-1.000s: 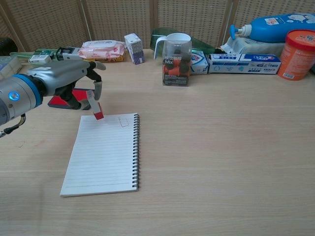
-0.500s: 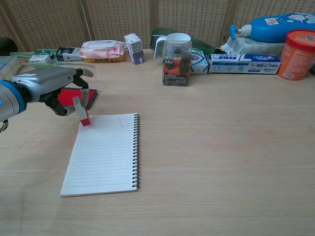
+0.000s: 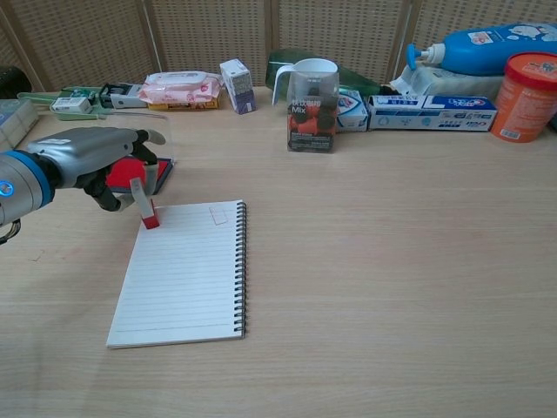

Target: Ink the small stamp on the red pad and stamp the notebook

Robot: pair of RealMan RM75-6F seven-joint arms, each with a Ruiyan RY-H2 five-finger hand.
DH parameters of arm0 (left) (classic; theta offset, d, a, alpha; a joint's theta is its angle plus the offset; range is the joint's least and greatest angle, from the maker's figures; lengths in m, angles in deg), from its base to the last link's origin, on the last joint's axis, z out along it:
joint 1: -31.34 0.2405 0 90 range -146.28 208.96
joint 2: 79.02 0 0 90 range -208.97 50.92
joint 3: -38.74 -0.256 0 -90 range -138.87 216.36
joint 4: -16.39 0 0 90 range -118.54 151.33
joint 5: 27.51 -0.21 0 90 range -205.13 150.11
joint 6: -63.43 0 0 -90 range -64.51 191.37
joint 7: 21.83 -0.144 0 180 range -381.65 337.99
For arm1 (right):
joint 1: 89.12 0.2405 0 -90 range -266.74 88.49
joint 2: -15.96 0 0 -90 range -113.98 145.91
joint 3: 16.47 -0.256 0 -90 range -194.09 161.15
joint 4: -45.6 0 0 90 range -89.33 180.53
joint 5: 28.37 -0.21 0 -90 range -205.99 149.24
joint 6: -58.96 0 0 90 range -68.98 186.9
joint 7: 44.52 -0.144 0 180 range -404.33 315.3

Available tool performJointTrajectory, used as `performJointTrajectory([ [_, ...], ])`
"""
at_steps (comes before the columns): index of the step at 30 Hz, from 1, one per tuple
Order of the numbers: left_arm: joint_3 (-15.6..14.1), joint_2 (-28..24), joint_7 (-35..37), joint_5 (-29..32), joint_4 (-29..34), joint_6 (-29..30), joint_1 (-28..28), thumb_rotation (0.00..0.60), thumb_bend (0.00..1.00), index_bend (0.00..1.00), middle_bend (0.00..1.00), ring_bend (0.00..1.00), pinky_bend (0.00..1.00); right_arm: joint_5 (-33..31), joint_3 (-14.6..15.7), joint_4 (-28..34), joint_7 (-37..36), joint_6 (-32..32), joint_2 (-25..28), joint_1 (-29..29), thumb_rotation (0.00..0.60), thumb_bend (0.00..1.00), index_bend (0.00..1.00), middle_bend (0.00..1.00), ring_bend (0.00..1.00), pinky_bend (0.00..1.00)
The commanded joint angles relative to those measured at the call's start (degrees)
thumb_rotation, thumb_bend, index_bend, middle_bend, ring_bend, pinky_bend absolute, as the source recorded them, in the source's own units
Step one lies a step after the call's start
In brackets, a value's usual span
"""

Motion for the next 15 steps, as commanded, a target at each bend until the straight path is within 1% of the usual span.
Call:
performJointTrajectory([
  [1,0.1,0.5,-0.1,0.4,-0.8,-0.4,-0.1,0.600,0.44,0.64,0.00,0.00,0.04,0.0,0.0,0.0,0.0,0.0,0.0,0.0,0.521,0.06,0.00,0.00,0.00,0.00],
  [7,-0.1,1.7,1.0,-0.7,-2.8,-1.1,-0.3,0.600,0.45,0.67,0.00,0.00,0.04,0.1,0.0,-0.1,-0.1,0.0,-0.1,0.0,0.524,0.06,0.00,0.00,0.00,0.00],
  [9,-0.2,2.2,1.6,-1.6,-3.3,-0.9,-0.1,0.600,0.45,0.69,0.00,0.00,0.04,0.2,0.0,-0.1,-0.1,-0.1,-0.1,0.0,0.522,0.06,0.00,0.00,0.00,0.00],
  [12,-0.5,3.0,1.8,-2.7,-4.4,-0.3,0.1,0.600,0.46,0.75,0.00,0.00,0.07,0.3,0.1,-0.1,-0.2,-0.1,0.0,0.0,0.521,0.06,0.00,0.00,0.00,0.00],
  [15,-0.6,3.7,2.1,-3.4,-5.2,0.2,0.4,0.600,0.46,0.80,0.00,0.00,0.08,0.4,0.1,-0.1,-0.3,-0.2,0.0,0.0,0.520,0.06,0.00,0.00,0.00,0.00],
])
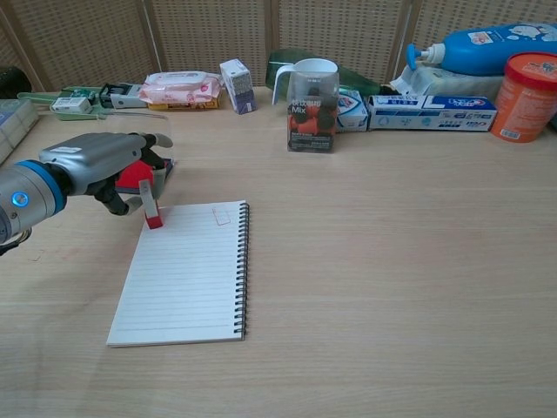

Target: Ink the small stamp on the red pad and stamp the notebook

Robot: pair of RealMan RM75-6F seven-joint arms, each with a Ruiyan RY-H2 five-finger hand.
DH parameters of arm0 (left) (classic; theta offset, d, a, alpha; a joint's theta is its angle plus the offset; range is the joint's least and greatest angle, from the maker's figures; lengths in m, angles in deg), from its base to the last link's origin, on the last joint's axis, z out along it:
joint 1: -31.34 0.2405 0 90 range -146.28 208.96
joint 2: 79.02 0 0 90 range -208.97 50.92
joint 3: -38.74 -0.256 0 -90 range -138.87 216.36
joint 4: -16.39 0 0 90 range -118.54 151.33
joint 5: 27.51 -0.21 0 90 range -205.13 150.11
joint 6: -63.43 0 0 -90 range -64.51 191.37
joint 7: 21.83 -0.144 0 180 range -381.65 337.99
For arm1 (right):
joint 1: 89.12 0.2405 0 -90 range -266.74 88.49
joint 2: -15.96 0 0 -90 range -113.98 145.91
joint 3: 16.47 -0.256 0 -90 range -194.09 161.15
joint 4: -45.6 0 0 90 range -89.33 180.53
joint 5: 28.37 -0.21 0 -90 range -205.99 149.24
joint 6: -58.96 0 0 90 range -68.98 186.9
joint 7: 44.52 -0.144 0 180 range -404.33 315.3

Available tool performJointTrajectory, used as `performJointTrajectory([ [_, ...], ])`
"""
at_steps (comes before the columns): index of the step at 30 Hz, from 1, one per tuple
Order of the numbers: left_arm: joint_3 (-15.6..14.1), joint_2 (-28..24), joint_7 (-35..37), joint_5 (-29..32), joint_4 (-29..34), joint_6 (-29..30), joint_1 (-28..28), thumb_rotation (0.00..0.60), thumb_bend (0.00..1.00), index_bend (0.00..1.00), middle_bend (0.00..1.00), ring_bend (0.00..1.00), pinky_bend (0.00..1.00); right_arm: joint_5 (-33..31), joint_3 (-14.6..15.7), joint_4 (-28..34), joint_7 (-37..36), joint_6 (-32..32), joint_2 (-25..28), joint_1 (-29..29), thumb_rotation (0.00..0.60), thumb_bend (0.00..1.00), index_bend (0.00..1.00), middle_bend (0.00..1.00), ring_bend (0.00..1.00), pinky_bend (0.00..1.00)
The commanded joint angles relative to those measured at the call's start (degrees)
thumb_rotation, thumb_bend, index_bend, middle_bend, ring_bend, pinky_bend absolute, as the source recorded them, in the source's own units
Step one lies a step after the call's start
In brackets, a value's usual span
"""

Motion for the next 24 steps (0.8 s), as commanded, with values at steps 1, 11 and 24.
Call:
performJointTrajectory([
  [1,0.0,0.4,0.2,-0.5,-0.5,0.4,0.3,0.600,0.46,0.81,0.00,0.00,0.08,0.0,0.0,0.0,-0.1,-0.1,0.0,0.0,0.520,0.06,0.00,0.00,0.00,0.00],
  [11,0.0,1.5,-0.7,-1.0,-2.0,1.4,1.1,0.600,0.46,0.90,0.00,0.00,0.08,0.2,0.0,-0.1,0.0,-0.3,-0.1,-0.1,0.520,0.06,0.00,0.00,0.00,0.00],
  [24,0.2,2.8,-0.7,-1.5,-3.5,1.1,1.7,0.600,0.45,0.91,0.00,0.00,0.08,0.2,-0.1,-0.2,-0.2,-0.4,0.0,-0.1,0.521,0.06,0.00,0.00,0.00,0.00],
])
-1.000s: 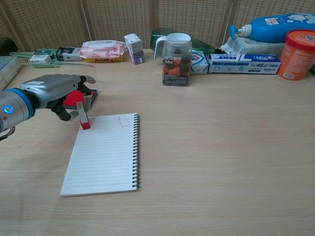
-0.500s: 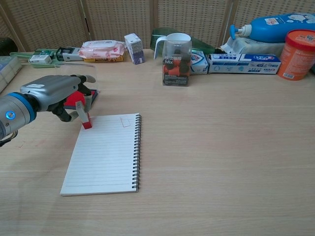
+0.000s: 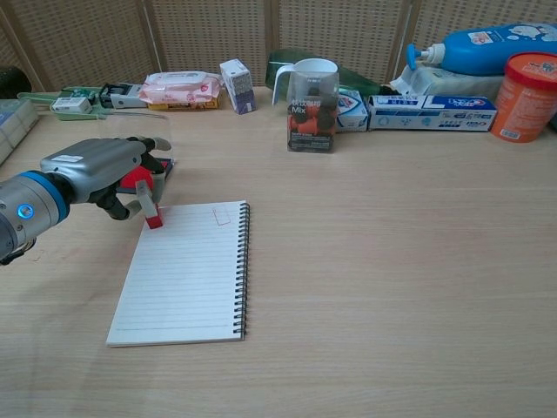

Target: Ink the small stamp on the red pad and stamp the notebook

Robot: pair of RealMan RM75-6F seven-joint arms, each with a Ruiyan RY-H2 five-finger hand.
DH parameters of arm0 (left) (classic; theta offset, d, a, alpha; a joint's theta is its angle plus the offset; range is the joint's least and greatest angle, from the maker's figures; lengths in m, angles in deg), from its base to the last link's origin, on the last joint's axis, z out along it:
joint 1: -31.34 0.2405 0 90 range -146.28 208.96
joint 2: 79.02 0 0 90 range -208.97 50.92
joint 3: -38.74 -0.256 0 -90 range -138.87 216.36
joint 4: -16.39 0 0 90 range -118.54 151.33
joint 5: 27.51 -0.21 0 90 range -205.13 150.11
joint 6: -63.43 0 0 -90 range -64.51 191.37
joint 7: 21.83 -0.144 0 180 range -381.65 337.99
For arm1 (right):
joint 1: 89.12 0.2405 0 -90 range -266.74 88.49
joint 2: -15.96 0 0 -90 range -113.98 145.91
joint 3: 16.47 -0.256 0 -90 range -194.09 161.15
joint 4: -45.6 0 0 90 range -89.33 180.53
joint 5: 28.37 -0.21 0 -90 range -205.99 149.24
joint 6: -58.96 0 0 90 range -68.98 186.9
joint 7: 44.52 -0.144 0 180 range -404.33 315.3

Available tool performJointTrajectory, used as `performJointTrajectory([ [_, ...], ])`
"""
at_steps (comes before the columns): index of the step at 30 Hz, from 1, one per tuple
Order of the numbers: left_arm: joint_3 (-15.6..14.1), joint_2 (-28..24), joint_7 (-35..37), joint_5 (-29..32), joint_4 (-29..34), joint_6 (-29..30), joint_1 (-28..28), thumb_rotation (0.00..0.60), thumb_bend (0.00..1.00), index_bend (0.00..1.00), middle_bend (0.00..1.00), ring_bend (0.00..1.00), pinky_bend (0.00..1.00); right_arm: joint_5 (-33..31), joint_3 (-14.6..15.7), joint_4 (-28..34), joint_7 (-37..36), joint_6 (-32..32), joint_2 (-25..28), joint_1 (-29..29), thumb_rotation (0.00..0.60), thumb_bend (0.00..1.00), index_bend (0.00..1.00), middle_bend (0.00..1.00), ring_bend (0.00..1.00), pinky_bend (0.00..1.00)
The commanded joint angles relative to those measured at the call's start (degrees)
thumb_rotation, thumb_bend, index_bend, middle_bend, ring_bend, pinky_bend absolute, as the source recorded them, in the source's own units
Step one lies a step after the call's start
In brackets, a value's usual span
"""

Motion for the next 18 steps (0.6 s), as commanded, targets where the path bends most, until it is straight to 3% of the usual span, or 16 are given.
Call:
performJointTrajectory([
  [1,0.1,0.0,0.0,-0.1,0.0,0.1,0.1,0.600,0.45,0.91,0.00,0.00,0.08,0.0,0.0,0.0,0.0,0.0,0.0,0.0,0.520,0.06,0.00,0.00,0.00,0.00],
  [18,-0.1,0.6,0.9,-0.9,-1.2,-0.4,1.3,0.600,0.45,0.91,0.00,0.00,0.08,0.2,0.1,0.0,-0.2,-0.1,0.0,0.0,0.520,0.06,0.00,0.00,0.00,0.00],
])
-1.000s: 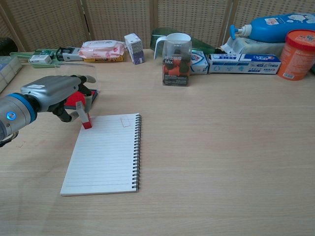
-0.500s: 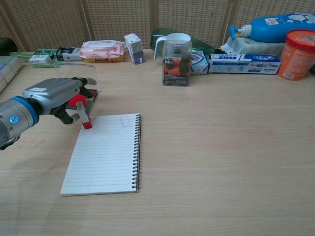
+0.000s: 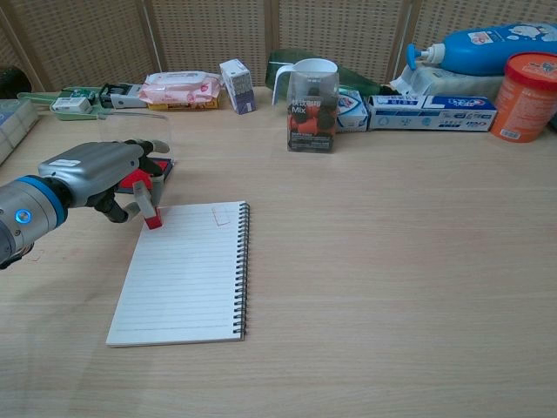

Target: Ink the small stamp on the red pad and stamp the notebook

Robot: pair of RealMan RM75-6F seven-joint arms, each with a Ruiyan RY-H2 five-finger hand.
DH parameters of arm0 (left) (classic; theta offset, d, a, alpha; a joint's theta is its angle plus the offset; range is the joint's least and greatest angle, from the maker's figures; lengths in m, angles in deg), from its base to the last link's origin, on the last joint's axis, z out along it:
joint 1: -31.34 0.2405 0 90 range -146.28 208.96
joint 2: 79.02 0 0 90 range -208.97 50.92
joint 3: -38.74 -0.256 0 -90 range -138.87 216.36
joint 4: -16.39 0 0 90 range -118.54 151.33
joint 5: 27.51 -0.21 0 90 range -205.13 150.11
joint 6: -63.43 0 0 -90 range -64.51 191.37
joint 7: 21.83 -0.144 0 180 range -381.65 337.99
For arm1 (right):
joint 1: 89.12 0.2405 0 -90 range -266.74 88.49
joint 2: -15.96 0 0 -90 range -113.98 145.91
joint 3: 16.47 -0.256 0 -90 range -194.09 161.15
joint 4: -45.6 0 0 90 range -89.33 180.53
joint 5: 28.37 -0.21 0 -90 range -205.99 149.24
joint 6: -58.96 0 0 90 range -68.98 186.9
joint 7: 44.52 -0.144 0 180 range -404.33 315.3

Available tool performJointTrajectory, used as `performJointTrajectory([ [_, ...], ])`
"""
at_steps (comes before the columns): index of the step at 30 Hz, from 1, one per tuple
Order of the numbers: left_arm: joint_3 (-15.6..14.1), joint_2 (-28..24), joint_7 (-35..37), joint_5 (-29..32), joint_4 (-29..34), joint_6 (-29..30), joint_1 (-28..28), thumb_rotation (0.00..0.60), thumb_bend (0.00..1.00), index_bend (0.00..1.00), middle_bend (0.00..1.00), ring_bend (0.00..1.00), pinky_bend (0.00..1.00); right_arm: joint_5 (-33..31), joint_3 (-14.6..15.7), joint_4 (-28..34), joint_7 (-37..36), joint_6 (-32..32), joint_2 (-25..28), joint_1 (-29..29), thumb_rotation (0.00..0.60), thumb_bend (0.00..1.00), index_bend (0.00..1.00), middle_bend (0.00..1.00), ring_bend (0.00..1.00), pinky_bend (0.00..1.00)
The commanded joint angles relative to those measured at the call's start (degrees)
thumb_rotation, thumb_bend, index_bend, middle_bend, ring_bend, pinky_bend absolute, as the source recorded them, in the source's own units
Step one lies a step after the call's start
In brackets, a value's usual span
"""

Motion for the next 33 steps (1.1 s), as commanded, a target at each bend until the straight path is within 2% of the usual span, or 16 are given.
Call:
performJointTrajectory([
  [1,0.0,0.1,0.2,-0.2,-0.1,0.0,0.1,0.600,0.45,0.91,0.00,0.00,0.08,0.0,0.0,0.0,-0.1,-0.1,0.1,0.0,0.523,0.06,0.00,0.00,0.00,0.00],
  [9,0.7,-0.3,0.2,-0.9,0.9,0.8,0.3,0.600,0.45,0.91,0.00,0.00,0.08,0.1,0.0,0.1,-0.2,-0.1,0.2,-0.1,0.521,0.06,0.00,0.00,0.00,0.00],
  [16,1.8,-2.5,0.9,-1.8,4.8,2.6,0.9,0.600,0.45,0.91,0.00,0.00,0.08,0.1,0.0,0.2,-0.1,-0.2,0.2,-0.1,0.521,0.06,0.00,0.00,0.00,0.00],
  [25,3.0,-8.9,2.5,-4.0,12.4,6.2,2.7,0.600,0.44,0.91,0.00,0.00,0.08,0.4,0.2,0.4,0.4,-0.3,0.0,-0.1,0.522,0.06,0.00,0.00,0.00,0.00],
  [33,1.1,-14.3,4.2,-4.6,14.0,7.6,5.8,0.600,0.44,0.91,0.00,0.00,0.08,0.6,0.3,0.7,0.4,-0.4,0.1,-0.2,0.521,0.06,0.00,0.00,0.00,0.00],
])
